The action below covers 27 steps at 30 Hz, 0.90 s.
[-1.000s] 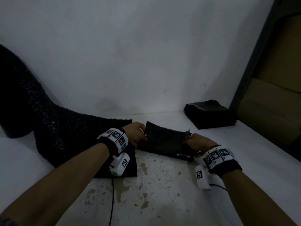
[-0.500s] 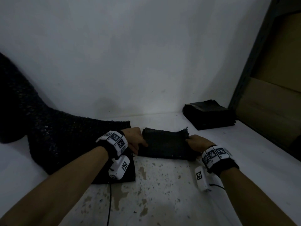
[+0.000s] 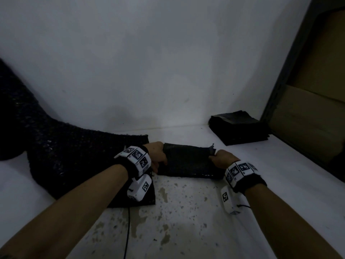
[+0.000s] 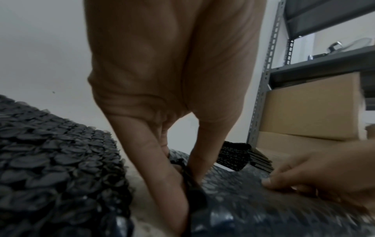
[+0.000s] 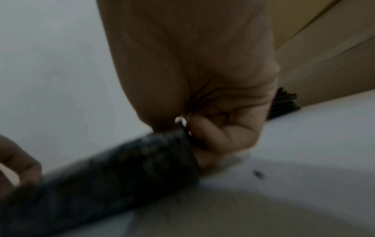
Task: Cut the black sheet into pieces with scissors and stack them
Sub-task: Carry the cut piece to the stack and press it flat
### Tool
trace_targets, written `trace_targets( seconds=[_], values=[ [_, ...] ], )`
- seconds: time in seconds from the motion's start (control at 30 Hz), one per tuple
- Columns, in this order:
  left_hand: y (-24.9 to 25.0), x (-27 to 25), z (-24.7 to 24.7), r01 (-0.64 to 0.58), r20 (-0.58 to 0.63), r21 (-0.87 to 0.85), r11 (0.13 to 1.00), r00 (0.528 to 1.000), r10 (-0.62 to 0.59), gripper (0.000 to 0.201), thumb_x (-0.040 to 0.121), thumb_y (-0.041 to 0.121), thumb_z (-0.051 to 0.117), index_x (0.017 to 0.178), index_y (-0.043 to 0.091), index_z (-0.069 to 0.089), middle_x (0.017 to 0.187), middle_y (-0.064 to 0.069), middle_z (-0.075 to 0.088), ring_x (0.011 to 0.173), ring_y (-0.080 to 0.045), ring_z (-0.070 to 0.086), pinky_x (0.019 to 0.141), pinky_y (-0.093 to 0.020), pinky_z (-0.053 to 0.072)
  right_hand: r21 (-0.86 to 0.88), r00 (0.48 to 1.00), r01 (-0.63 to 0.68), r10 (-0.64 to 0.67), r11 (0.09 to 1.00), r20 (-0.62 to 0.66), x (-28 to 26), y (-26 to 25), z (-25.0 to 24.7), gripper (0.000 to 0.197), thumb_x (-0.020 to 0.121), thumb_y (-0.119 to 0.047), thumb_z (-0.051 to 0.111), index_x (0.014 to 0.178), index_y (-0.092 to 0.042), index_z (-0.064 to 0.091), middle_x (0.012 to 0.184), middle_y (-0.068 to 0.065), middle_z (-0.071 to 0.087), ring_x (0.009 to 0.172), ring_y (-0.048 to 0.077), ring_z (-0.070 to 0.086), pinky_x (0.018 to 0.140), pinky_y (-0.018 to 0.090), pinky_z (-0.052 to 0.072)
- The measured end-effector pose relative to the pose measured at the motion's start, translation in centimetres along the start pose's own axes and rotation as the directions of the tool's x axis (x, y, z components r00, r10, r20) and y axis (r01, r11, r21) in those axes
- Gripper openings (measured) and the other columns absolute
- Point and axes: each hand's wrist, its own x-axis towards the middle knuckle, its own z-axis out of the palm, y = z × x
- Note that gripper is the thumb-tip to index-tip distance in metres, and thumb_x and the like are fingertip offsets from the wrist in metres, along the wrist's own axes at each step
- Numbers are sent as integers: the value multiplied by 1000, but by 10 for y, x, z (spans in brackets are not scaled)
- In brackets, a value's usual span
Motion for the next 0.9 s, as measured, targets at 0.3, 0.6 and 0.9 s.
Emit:
trace_targets(
  seconds=[0.3,0.6,0.9],
  values=[
    [4,-2,3,-19,-35,106,994,999,23,31,90,14,72,71,10,48,76,-11,57,69,-30,63,68,-42,58,-237,983,139,-163,961,-86,-11,-19,2,103,85,-63,65,155,-12,10,157,20,26,142,36,32,113,49,36],
    [13,-16,4,-36,-64,419,907,996,69,34,92,17,67,115,-5,57,114,-17,62,93,-28,60,76,-32,50,-306,942,312,-250,899,224,-13,-18,19,95,82,-78,53,157,-44,6,168,2,-4,154,32,-3,119,58,15],
    [30,-5,19,-194,164,647,737,980,114,95,87,61,63,159,27,13,166,-6,12,150,-26,20,120,-38,23,-286,937,334,-282,898,208,-11,-16,19,98,79,-77,59,157,-42,11,168,-4,0,154,27,1,121,50,18]
  ],
)
